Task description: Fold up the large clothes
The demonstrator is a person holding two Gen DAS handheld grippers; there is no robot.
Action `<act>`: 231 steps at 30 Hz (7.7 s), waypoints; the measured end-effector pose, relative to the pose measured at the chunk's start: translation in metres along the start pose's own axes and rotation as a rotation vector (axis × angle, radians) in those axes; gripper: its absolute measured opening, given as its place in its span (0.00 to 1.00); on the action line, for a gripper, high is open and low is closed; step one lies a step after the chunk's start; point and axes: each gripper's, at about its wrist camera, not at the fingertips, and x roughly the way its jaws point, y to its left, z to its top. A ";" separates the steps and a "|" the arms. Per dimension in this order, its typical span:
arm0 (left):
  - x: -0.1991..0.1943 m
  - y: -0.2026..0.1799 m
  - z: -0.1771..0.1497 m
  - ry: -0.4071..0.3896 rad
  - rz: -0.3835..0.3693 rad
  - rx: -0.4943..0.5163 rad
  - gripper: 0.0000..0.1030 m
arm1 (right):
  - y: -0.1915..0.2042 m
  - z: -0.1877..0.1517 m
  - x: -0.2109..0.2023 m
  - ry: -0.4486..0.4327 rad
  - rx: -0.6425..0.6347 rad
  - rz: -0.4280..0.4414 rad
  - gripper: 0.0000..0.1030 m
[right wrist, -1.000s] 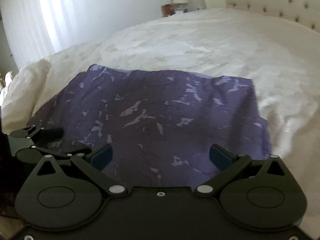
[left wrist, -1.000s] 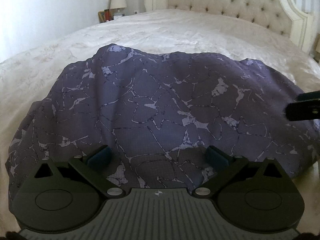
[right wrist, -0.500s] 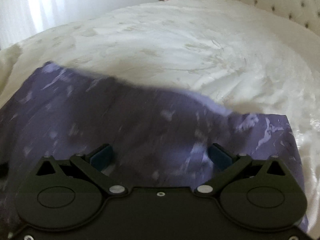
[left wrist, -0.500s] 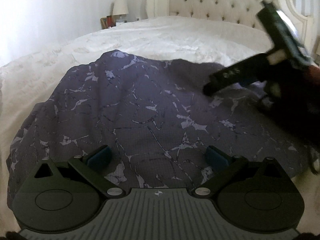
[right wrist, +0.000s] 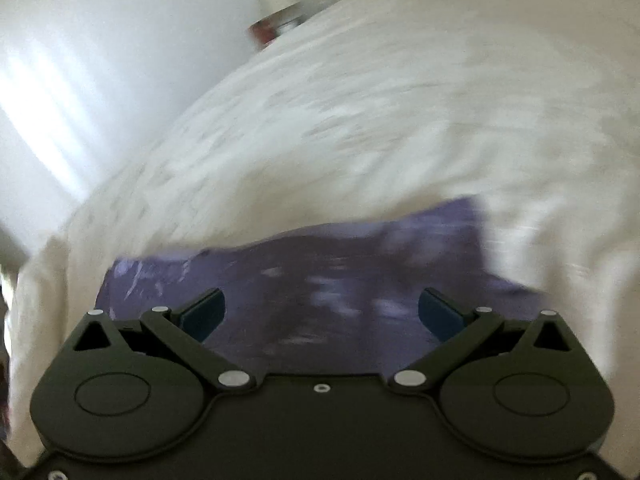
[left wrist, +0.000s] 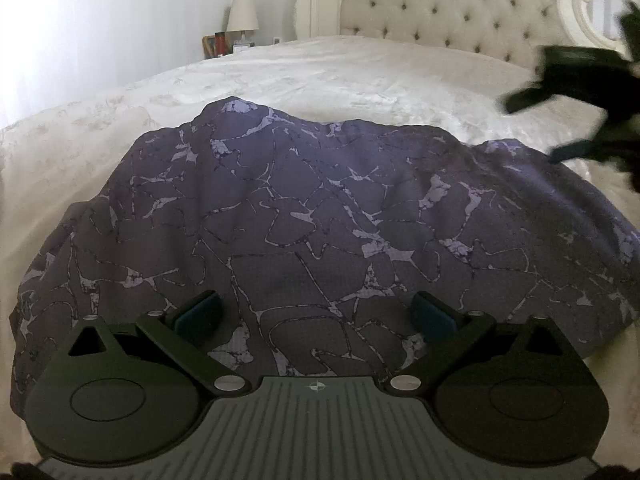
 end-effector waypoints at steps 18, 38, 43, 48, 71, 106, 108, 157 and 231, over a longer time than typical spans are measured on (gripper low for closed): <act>0.002 0.000 0.004 0.025 0.007 -0.002 1.00 | -0.080 -0.050 0.015 0.345 0.220 0.230 1.00; 0.030 -0.018 0.112 0.058 -0.241 -0.225 0.25 | -0.094 -0.060 0.008 0.248 0.261 0.276 1.00; 0.076 -0.022 0.109 0.132 -0.152 -0.244 0.21 | -0.094 -0.060 0.009 0.248 0.253 0.279 1.00; 0.107 -0.015 0.097 0.188 -0.131 -0.303 0.15 | -0.099 -0.058 0.010 0.248 0.251 0.290 1.00; 0.008 -0.017 0.039 0.163 -0.117 -0.326 0.15 | -0.104 -0.060 0.005 0.233 0.280 0.308 1.00; -0.010 -0.027 0.004 0.166 -0.193 -0.280 0.15 | -0.098 -0.048 -0.043 0.160 0.224 0.246 0.44; -0.010 -0.024 0.002 0.165 -0.203 -0.295 0.15 | -0.091 -0.048 -0.046 0.150 0.194 0.228 0.50; -0.036 0.022 -0.019 0.203 -0.263 -0.462 0.16 | 0.115 -0.008 -0.020 0.283 0.051 0.656 0.29; -0.047 0.103 0.004 -0.044 -0.077 -0.568 0.38 | 0.173 -0.030 0.088 0.083 -0.586 0.319 0.81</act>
